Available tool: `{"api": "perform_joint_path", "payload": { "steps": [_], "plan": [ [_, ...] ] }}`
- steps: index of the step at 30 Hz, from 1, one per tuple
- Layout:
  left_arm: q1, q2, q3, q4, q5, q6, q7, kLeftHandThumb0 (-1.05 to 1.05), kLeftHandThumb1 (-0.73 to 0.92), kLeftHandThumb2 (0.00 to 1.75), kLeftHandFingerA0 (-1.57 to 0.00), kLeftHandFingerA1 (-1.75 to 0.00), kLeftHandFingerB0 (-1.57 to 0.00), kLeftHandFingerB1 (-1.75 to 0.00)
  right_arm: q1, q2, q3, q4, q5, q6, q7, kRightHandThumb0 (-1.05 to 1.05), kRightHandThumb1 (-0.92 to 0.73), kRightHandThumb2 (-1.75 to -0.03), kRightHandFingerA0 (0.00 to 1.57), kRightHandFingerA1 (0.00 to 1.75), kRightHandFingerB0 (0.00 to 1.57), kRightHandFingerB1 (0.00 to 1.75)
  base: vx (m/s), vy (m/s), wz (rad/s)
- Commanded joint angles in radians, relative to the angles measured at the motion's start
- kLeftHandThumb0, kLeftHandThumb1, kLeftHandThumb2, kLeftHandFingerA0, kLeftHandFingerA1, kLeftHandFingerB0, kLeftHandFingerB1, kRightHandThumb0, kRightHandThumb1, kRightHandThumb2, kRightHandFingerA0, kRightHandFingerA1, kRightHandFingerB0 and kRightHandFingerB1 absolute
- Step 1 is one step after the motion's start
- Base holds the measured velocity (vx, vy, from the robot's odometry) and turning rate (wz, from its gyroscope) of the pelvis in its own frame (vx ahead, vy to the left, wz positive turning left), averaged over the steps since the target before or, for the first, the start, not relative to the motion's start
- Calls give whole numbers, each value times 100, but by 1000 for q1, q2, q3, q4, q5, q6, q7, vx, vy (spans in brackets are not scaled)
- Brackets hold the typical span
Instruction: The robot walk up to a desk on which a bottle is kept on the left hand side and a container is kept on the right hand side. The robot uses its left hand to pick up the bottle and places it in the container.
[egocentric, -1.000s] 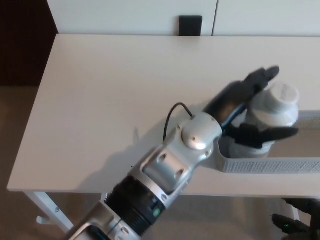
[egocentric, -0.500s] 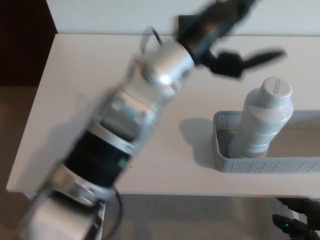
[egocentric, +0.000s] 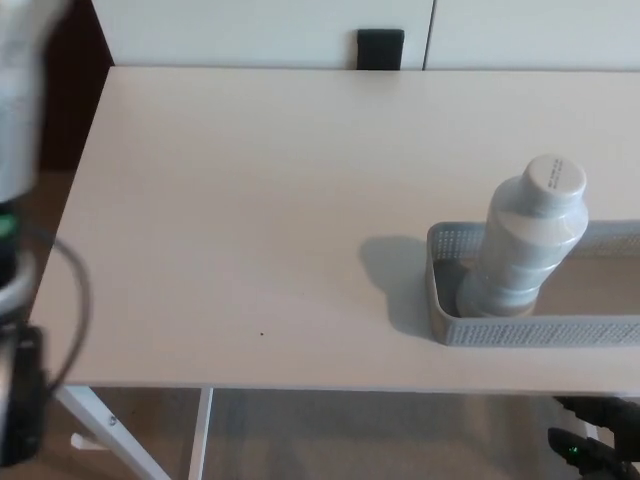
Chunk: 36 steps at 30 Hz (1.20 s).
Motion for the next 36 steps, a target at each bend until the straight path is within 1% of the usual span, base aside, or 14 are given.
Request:
{"api": "perform_joint_path", "payload": {
  "steps": [1, 4, 5, 6, 8, 9, 11, 23, 25, 27, 29, 31, 32, 36],
  "plan": [
    [403, 250, 528, -323, -289, 153, -266, -63, 40, 53, 0, 0, 0, 0, 12, -35, -20, 18, -22, -45, 24, 98, 73, -76, 0, 12, 0, 3, 0, 0, 0],
    [616, 247, 772, -358, -274, 104, -329, -41, 26, 59, 0, 0, 0, -5, 5, -29, -23, 29, -20, -46, 19, 77, 72, -82, 0, 9, 0, 0, 0, 0, 0],
    [703, 229, 864, -365, -266, 74, -349, -20, 41, 66, 0, -3, 0, -5, 8, -23, -28, 32, -15, -44, 15, 8, 72, -115, 0, 4, 0, 0, 0, 0, 0],
    [774, 211, 932, -370, -263, 48, -358, -20, 41, 66, 0, -3, 0, -5, 13, -16, -33, 32, -9, -41, 11, 8, 72, -115, 0, 4, 0, 0, 0, 0, 0],
    [889, 166, 1024, -313, -263, -70, -403, -1, 47, 72, 0, -3, 0, 0, 14, -8, -35, 37, -8, -45, 5, 24, 57, -137, 0, 0, 0, 0, 0, 0, 0],
    [969, 135, 1082, -256, -268, -135, -430, 9, 50, 77, 0, 0, 0, 0, 16, -7, -34, 30, -11, -43, -2, 105, 21, -141, 0, 0, 0, 0, 0, 0, 0],
    [1090, 94, 1165, -154, -278, -193, -451, 12, 56, 81, 0, 0, 0, -6, 17, -6, -33, 21, -13, -43, -8, 59, 47, -150, 0, 0, 0, 0, 0, 0, 0],
    [1419, 125, 1000, 767, 23, -815, -81, 20, 52, 98, 0, -8, 0, -13, -1, 2, -49, 26, -1, -32, -17, 105, 17, -166, 0, 0, 0, 0, 0, 0, 0],
    [1455, 133, 899, 883, 86, -874, -3, 12, 54, 92, 0, -15, 0, -20, 8, 6, -50, 18, -3, -26, -27, 105, -7, -165, 0, 30, 0, 21, 0, 0, 5],
    [1460, 127, 791, 960, 110, -785, 8, 5, 59, 80, -30, -75, -1, -24, 2, 15, -51, 28, -8, -21, -46, 105, -36, -170, 0, 47, 0, 41, 0, 0, 0],
    [1449, 121, 712, 1007, 111, -698, -27, 13, 53, 84, -12, -41, -6, -19, 1, 16, -45, 35, -27, -21, -68, 105, -35, -166, 0, 46, 0, 42, 0, 0, 0],
    [1444, 114, 683, 1020, 109, -667, -44, 13, 53, 84, -12, -41, -6, -19, 1, 14, -40, 36, -39, -21, -79, 105, -35, -166, 0, 46, 0, 42, 0, 0, 0],
    [1438, 103, 641, 1021, 125, -642, -47, 9, 58, 74, -9, -38, -8, -19, 4, 18, -39, 30, -47, -17, -94, 105, -23, -174, 0, 0, 0, 0, 0, 0, 0],
    [1414, 84, 542, 1035, 161, -623, -43, 5, 63, 69, -2, -31, -5, -26, 4, 21, -43, 24, -57, -7, -122, 105, -25, -170, 0, 0, 0, 0, 0, 0, 0]
  ]
}}
